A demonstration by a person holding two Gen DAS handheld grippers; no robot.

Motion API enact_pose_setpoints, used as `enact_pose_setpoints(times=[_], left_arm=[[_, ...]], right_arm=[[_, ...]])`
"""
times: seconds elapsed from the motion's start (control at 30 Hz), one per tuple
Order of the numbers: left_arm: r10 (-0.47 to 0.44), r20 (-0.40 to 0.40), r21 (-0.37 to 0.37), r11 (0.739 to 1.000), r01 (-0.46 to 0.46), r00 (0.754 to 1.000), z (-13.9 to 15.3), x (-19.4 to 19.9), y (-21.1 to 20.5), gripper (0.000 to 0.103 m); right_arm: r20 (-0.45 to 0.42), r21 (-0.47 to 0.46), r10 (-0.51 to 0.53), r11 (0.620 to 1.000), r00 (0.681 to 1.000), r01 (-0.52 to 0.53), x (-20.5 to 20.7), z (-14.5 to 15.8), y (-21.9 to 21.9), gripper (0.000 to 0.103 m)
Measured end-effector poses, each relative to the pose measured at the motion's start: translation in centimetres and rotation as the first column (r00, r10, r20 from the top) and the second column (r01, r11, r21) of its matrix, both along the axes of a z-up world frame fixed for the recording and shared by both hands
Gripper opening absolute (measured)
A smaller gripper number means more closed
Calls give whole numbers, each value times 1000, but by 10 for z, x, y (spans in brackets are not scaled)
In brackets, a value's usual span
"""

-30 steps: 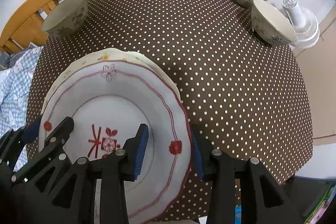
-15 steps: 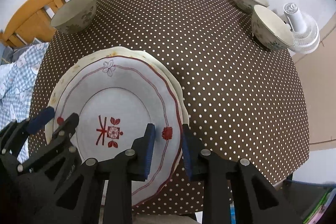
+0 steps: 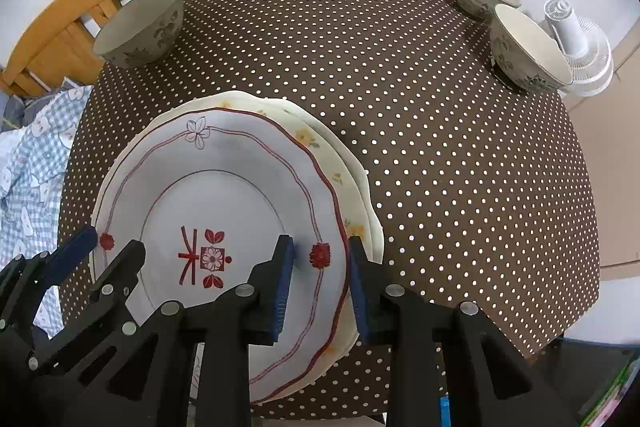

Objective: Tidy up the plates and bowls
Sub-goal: 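Lower the white red-rimmed plate onto the stacked yellow plates with the left gripper, then open the left gripper and withdraw from the plate stack, then move the left gripper to the large grey floral bowl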

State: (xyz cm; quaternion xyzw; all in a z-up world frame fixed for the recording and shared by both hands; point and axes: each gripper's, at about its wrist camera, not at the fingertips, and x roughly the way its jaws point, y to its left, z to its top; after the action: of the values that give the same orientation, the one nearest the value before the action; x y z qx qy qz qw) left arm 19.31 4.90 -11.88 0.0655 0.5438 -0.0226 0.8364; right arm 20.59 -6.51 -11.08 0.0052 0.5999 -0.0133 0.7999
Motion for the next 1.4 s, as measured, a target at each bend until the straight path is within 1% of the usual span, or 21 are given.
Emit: enact_pose_setpoints(times=[0.07,0.1,0.17,0.2,0.27,0.3,0.33,0.47,0.5,0.57,0.67,0.83,0.9,1.03,1.2,1.4], left_arm=[[-3,-5,-13,1000,3,1000,0,0,1,50],[-3,-6,-15,1000,3,1000,1,0,2,51],[-4,-6,-20,1000,4,1000,2,0,3,57],[-5,-6,-25,1000,4,1000,3,0,4,59],[-8,-2,-35,999,8,1000,5,-1,4,64],[-10,0,-40,999,10,1000,6,-1,4,65],[-14,3,-47,999,15,1000,8,-1,5,68],[-34,16,-79,996,35,999,16,-2,3,77],[-41,23,-88,995,42,999,20,-3,1,78],[-51,40,-96,994,55,998,27,-4,-4,83],[-62,67,-104,992,69,996,38,-7,-11,87],[-47,92,-115,992,57,995,52,-4,-27,88],[-29,92,-122,992,40,995,57,-2,-35,88],[10,113,-111,994,3,994,68,1,-55,87],[54,133,-123,992,-37,990,80,5,-82,87],[94,158,-138,988,-73,983,92,13,-116,87]], right_arm=[[-6,10,-16,1000,1000,16,1,0,-2,31],[-7,17,-21,1000,1000,21,1,0,-2,32],[-15,29,-33,999,999,33,1,0,-4,38],[-12,39,-36,999,999,37,0,2,-5,44],[0,49,-35,998,999,35,-2,5,-3,51],[11,46,-35,998,999,34,-4,8,-3,59],[23,45,-36,998,999,35,-5,11,-2,63],[63,44,-43,998,997,40,-12,26,-3,68],[74,46,-46,998,996,43,-14,31,-5,69],[96,48,-53,998,994,49,-16,39,-8,70],[130,56,-59,997,990,52,-18,51,-15,73],[174,72,-44,997,984,32,-17,65,-31,77],[178,74,-40,997,983,27,-15,70,-39,77],[206,73,-17,997,978,2,-11,82,-57,77],[241,51,12,998,970,-25,-5,97,-89,77],[270,50,40,997,962,-55,8,111,-130,77]])
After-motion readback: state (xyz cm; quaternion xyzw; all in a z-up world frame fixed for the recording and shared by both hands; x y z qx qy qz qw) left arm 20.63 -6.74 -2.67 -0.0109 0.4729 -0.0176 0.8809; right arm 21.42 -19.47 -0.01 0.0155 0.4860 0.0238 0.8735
